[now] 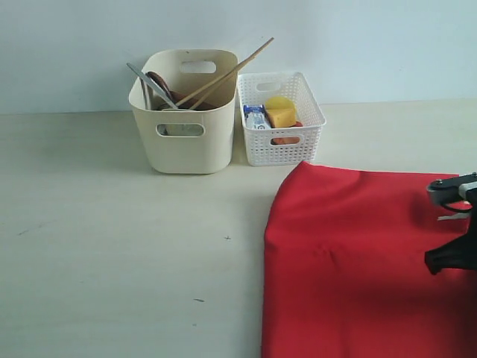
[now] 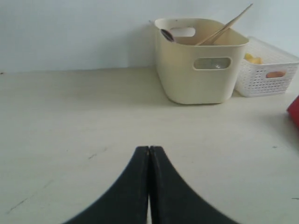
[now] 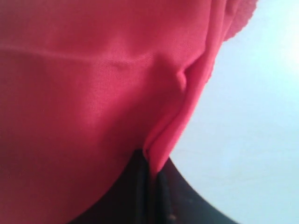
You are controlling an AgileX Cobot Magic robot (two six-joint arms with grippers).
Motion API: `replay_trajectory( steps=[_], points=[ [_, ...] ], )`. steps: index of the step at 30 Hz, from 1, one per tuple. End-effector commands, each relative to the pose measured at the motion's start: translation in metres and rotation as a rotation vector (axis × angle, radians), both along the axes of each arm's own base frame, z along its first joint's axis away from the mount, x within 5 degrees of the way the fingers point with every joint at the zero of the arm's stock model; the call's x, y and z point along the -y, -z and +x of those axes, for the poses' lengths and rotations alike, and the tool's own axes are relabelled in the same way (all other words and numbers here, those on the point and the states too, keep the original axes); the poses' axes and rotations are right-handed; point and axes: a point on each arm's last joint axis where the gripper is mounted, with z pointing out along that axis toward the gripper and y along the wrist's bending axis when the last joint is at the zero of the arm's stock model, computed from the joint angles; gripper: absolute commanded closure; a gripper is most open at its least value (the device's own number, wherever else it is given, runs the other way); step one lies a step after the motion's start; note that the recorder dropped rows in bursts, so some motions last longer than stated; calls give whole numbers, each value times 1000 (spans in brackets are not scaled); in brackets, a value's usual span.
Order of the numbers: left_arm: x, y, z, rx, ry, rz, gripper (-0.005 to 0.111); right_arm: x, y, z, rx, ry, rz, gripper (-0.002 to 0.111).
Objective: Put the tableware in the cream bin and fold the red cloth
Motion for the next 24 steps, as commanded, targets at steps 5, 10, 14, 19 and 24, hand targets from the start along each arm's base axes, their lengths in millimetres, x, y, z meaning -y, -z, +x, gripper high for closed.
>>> replay_trajectory(
  steps=[5,10,14,19,24],
  points=[
    [-4,12,0,-48,-68,19,107,33,-19,19,46,73,-24,108],
    [-5,12,1,-43,-72,52,107,49,-17,33,21,114,-30,108],
    [-5,12,1,-43,-72,52,107,58,-8,45,-3,131,-33,108],
    [-5,12,1,-43,-72,52,107,77,2,51,-83,114,-167,108],
    [-5,12,1,-43,-72,52,107,94,5,53,-78,190,-195,108]
  ],
)
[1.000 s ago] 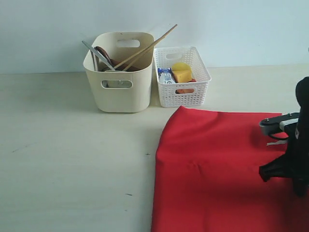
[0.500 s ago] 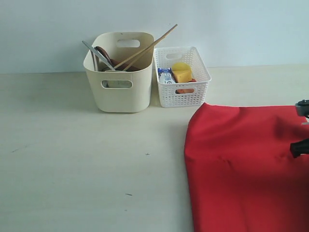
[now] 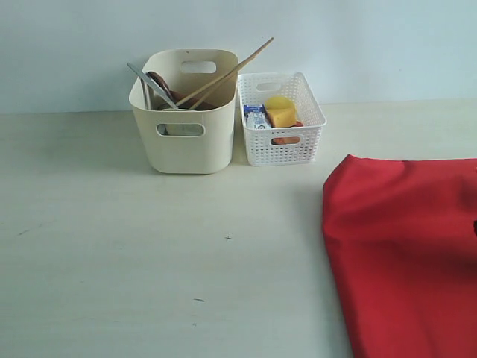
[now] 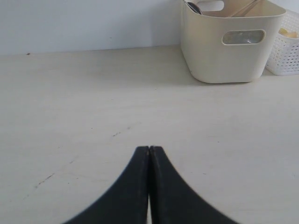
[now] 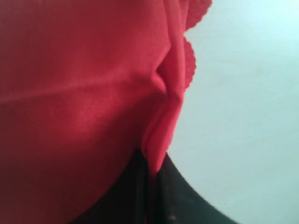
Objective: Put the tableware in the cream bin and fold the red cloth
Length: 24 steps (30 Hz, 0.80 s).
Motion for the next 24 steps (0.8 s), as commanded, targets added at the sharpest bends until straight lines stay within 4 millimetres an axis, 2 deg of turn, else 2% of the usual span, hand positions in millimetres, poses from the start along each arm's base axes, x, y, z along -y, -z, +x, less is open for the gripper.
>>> replay_trajectory(
  steps=[1,3,8,10,12,15,18,21,24],
  points=[
    [0,-1,0,14,-4,-5,107,17,0,3,5,40,-39,106],
    [0,-1,0,14,-4,-5,107,19,-3,6,22,36,-48,97],
    [0,-1,0,14,-4,-5,107,23,-26,14,74,35,-84,60],
    [0,-1,0,14,-4,-5,107,24,-42,14,110,31,-106,51],
    [0,-1,0,14,-4,-5,107,23,-58,12,162,33,-111,47],
    [0,-1,0,14,-4,-5,107,18,-85,8,279,52,-81,49],
    [0,-1,0,14,-4,-5,107,4,-108,6,404,22,53,58],
    [0,-1,0,14,-4,-5,107,-14,-126,2,492,-14,235,76],
    [0,-1,0,14,-4,-5,107,-34,-134,-4,542,-67,428,97]
  ],
)
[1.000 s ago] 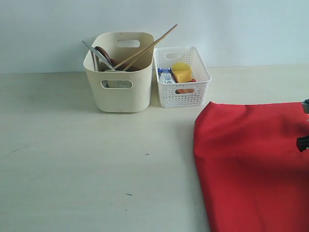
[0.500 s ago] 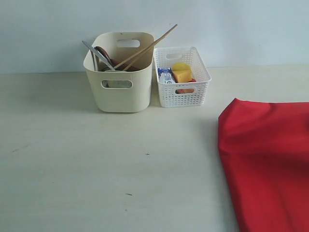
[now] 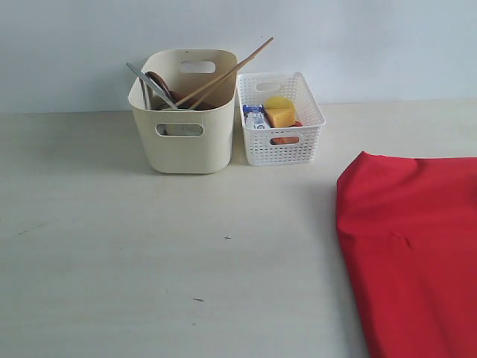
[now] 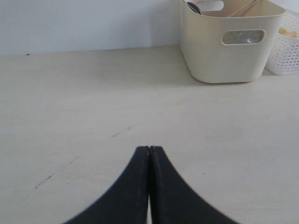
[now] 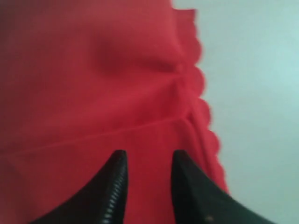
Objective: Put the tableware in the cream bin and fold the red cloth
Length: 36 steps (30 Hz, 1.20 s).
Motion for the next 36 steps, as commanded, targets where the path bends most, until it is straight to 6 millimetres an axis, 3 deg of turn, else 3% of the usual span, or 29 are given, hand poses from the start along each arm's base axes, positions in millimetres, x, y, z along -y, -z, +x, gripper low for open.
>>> replay_trajectory(
  steps=[1,2,9,14,22,36],
  points=[
    [0,-1,0,13,-3,-12,107,-28,-12,-8,104,-136,233,104],
    [0,-1,0,13,-3,-12,107,-33,-8,-10,108,-158,250,108],
    [0,-1,0,13,-3,-12,107,-60,37,-29,67,-219,222,108],
    [0,-1,0,13,-3,-12,107,-77,57,-35,21,-264,175,108],
    [0,-1,0,13,-3,-12,107,-76,93,-30,-118,-201,97,108],
    [0,-1,0,13,-3,-12,107,-72,140,-7,-101,-161,54,108]
  ],
)
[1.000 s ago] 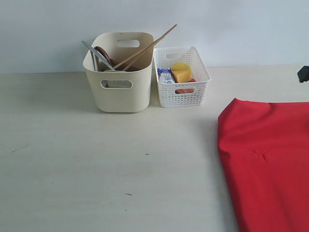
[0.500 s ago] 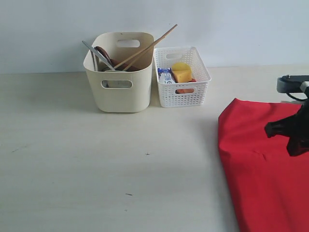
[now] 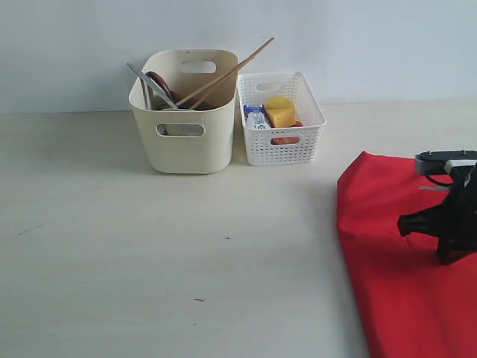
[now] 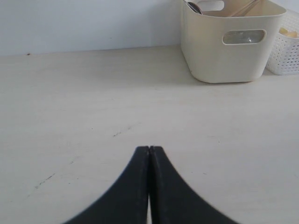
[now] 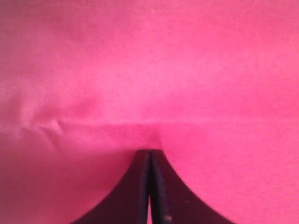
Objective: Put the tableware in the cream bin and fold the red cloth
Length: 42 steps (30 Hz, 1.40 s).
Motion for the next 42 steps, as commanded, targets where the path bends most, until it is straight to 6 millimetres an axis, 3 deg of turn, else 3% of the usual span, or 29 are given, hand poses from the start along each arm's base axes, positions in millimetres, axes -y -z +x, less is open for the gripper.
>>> replay_trajectory(
  steps=[1,10,24,30,35,39,42],
  points=[
    [0,-1,0,13,-3,-12,107,0,12,14,36,-1,-12,108],
    [0,-1,0,13,-3,-12,107,0,26,54,71,-6,-17,108],
    [0,-1,0,13,-3,-12,107,2,22,148,219,-112,-71,108],
    [0,-1,0,13,-3,-12,107,2,26,177,219,-196,-99,108],
    [0,-1,0,13,-3,-12,107,9,-9,185,202,-214,-157,108],
    [0,-1,0,13,-3,-12,107,22,-42,180,222,-153,-198,108],
    [0,-1,0,13,-3,-12,107,38,-54,173,196,-87,-200,108]
  ],
)
